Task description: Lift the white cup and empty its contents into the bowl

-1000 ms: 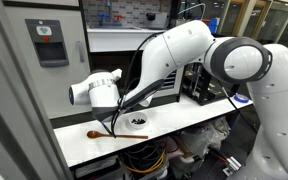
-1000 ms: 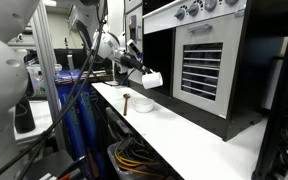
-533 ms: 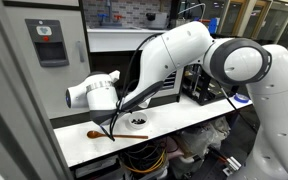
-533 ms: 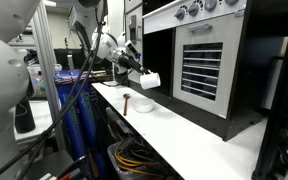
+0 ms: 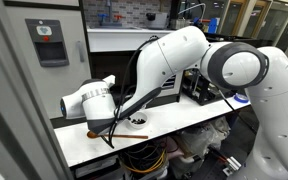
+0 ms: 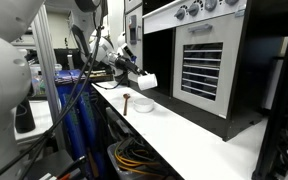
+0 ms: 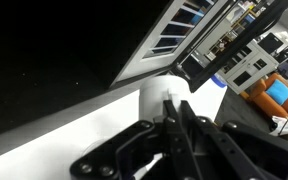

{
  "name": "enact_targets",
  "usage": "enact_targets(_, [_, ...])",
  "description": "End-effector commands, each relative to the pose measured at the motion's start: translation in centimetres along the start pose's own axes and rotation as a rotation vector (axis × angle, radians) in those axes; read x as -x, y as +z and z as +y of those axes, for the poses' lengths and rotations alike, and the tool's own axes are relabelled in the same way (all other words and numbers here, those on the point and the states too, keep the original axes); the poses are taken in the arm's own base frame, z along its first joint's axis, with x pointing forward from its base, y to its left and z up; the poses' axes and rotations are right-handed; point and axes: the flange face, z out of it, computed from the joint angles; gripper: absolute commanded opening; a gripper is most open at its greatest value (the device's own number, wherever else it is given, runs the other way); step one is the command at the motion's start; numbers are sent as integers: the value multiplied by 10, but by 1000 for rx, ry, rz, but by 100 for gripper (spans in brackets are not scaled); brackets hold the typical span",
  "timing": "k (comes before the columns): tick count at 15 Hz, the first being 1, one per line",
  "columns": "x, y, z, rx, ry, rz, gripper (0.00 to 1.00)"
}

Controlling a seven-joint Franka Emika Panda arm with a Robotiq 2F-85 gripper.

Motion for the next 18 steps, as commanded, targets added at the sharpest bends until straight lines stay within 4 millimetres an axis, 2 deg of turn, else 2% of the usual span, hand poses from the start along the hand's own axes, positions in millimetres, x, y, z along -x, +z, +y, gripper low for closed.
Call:
enact_targets(1, [-2,-12,3,4,-17,-28,2])
enact_targets(4, [-1,-15,0,8,-6,-17,2])
enact_targets(8, [8,-9,-7,1,25,26,2])
enact_targets(13, [29,22,-17,-19,93,126,2])
enact_targets(18, [48,42,-33,-31,192,247,2])
